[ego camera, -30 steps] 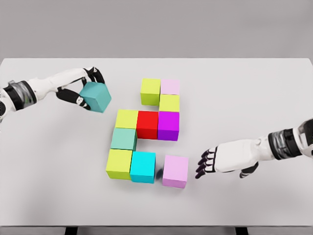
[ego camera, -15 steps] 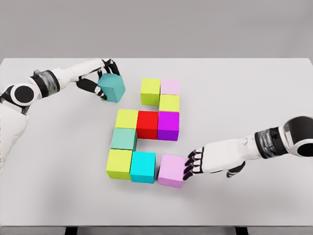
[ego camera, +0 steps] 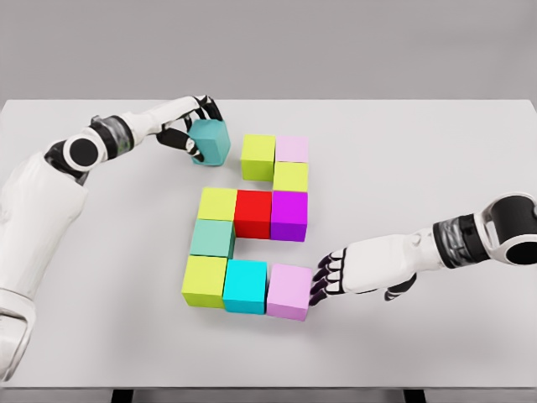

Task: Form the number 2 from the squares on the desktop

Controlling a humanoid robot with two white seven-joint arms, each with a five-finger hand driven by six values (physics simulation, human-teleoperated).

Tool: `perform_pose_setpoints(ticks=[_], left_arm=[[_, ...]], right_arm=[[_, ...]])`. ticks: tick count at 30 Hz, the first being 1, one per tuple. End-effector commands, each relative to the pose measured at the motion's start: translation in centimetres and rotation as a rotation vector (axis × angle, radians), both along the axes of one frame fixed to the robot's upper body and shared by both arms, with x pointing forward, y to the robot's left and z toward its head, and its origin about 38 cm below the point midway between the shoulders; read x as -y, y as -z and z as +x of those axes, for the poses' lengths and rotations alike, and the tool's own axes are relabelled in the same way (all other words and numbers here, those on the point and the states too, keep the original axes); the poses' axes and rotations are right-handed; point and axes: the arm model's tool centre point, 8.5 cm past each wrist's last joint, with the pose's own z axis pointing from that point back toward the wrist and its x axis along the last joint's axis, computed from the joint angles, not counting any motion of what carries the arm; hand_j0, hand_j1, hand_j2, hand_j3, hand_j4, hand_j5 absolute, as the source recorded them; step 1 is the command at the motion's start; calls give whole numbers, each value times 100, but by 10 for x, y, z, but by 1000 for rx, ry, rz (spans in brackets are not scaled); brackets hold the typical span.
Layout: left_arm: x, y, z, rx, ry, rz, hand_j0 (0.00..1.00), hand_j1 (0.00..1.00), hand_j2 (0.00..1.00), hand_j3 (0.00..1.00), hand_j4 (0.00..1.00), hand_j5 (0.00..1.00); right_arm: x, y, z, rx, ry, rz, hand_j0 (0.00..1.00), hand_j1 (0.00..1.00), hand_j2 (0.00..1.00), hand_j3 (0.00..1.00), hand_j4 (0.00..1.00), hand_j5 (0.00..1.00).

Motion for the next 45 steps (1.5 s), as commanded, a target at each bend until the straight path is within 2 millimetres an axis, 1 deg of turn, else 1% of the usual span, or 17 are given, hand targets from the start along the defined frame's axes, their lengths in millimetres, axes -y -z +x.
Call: perform_pose_setpoints(ticks=[1,16,21,23,24,26,28,30,31,32,34,35,36,40,42,43,45], left_arm=[[1,1,1,-3,-7,-8,24,24,24,24,24,24],[8,7,-3,-2,17,-21,25,25,25,25,25,25],[8,10,-5,-7,19,-22,25,25,25,25,25,25],[11,4,-5,14,34,-23,25,25,25,25,25,25],[9,10,-8,2,32,-22,25,25,25,25,25,25],[10,11,-9,0,33,-23,25,25,25,25,25,25],[11,11,-9,2,35,-25,25,25,25,25,25,25],[12,10,-8,3,34,-25,25,25,25,25,25,25],[12,11,-9,1,34,-24,25,25,25,25,25,25],[12,11,-9,1,34,-24,25,25,25,25,25,25],[12,12,-9,-1,33,-24,25,25,25,25,25,25],[13,11,-9,0,34,-25,25,25,25,25,25,25],[13,11,-9,0,35,-24,25,25,25,25,25,25],[14,12,-9,-1,37,-24,25,25,25,25,25,25],[16,12,-9,-2,38,-26,25,25,25,25,25,25],[19,12,-9,-3,41,-31,26,26,26,26,26,26],[21,13,-8,-6,41,-34,26,26,26,26,26,26]], right_arm=[[1,0,0,-3,6,2,100,100,100,100,100,100],[-9,-7,4,17,-14,16,100,100,100,100,100,100],[-3,-6,4,15,-3,6,100,100,100,100,100,100],[3,-7,4,16,8,-3,100,100,100,100,100,100],[5,-7,4,16,13,-7,100,100,100,100,100,100],[9,-9,5,21,22,-13,100,100,100,100,100,100],[19,-17,10,45,47,-18,100,100,100,100,100,100],[42,-62,39,166,154,31,100,100,100,100,100,100],[62,-81,52,210,232,63,100,100,100,100,100,100],[85,-88,66,221,325,88,100,100,100,100,100,100],[129,-85,81,202,499,153,100,100,100,100,100,100],[151,-82,82,198,573,170,100,100,100,100,100,100],[167,-71,76,179,625,185,100,100,100,100,100,100],[173,-48,63,127,642,167,100,100,100,100,100,100],[168,-55,61,142,621,167,100,100,100,100,100,100],[181,-72,56,178,630,139,100,100,100,100,100,100],[184,-66,50,164,628,119,100,100,100,100,100,100]])
